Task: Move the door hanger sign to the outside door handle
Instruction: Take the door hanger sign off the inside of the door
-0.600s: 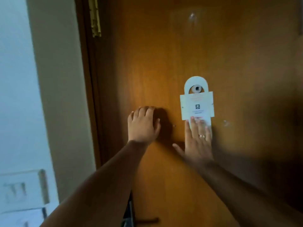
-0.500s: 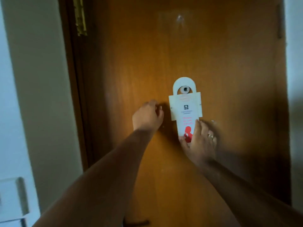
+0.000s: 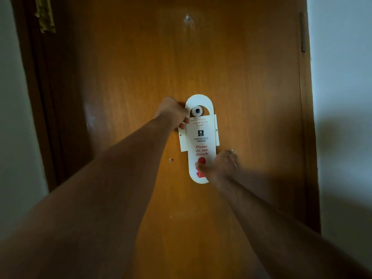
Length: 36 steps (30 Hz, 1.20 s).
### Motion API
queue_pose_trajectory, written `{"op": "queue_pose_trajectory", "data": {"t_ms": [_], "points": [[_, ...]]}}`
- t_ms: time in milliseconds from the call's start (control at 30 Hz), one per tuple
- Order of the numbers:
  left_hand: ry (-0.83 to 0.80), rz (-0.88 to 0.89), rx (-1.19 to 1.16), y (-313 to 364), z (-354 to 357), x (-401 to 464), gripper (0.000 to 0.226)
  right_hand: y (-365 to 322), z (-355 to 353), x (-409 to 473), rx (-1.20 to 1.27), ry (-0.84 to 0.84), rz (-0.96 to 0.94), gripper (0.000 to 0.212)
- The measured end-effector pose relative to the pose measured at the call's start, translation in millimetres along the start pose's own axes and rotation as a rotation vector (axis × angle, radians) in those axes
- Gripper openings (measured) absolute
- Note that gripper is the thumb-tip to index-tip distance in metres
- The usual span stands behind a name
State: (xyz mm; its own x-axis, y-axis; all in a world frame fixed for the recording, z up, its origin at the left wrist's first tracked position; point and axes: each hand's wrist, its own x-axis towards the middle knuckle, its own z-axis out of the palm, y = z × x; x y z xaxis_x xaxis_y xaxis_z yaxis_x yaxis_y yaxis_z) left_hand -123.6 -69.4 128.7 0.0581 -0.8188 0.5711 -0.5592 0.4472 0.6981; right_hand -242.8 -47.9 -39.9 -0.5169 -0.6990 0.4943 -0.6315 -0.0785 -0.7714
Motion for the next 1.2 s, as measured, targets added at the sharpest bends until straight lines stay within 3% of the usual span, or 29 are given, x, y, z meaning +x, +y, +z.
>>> {"op": "queue_pose_trajectory", "data": {"t_ms": [100, 233, 300, 533, 667, 800, 1200], "points": [[0.025, -0.012, -0.005, -4, 1, -4, 0.014, 4, -1, 2, 0.032, -0.052, -0.014, 0.083], [-0.015, 0.066, -0.057, -7, -15, -11, 0.016, 9, -21, 16, 0.267, -0.165, -0.106, 0.019], [-0.006, 0.101, -0.116, -5, -29, -14, 0.013, 7, -36, 24, 0.424, -0.235, -0.127, 0.008], [-0.137, 0.17, -0.055, -25, -50, -38, 0.025, -4, -60, 16, 0.495, -0.38, -0.258, 0.01], [-0.268, 0.104, -0.122, -81, -40, -72, 0.035, 16, -43, -9, 0.521, -0.448, -0.213, 0.008], [-0.35, 0.005, -0.209, -138, -31, -114, 0.031, 36, -17, -37, 0.506, -0.53, -0.168, 0.009], [-0.214, -0.119, -0.351, -237, -27, -184, 0.022, 59, 50, -106, 0.485, -0.704, -0.108, 0.013]]}}
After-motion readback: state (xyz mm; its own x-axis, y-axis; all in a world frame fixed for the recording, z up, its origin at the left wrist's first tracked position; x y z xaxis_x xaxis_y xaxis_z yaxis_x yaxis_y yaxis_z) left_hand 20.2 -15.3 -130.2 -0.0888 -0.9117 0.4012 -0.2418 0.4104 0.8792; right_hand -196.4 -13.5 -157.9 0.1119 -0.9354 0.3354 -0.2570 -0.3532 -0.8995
